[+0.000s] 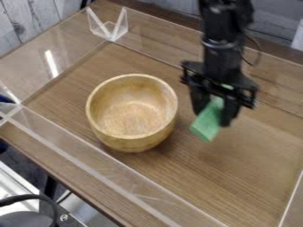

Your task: Remove the green block from inside the brown bowl and put it on the table

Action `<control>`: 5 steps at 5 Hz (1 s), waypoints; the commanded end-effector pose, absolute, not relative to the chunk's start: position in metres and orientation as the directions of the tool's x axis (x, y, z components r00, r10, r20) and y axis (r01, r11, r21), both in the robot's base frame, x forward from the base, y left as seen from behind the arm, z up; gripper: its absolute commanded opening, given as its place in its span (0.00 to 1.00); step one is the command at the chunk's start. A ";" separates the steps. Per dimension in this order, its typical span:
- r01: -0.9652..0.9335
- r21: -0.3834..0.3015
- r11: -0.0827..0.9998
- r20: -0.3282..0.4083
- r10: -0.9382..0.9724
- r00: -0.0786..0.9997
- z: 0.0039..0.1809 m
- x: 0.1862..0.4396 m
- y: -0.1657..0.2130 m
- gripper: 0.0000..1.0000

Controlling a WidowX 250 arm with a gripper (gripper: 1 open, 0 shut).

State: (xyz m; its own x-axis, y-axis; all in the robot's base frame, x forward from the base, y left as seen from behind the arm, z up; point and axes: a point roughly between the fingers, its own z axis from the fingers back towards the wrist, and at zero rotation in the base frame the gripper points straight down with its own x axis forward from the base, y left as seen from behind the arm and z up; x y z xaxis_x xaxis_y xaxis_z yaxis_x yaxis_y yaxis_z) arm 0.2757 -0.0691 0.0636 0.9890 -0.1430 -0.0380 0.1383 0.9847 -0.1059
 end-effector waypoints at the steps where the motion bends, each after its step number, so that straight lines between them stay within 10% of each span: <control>1: 0.145 -0.111 0.983 0.028 -0.143 0.989 0.068 0.289 -0.087 0.00; 5: 0.152 -0.135 0.979 0.058 -0.145 0.988 0.069 0.296 -0.080 0.00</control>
State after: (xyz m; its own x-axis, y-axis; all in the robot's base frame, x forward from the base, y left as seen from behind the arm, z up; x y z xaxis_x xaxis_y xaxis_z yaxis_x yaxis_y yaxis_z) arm 0.2844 -0.0795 0.0479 0.9889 -0.1474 -0.0197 0.1437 0.9811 -0.1297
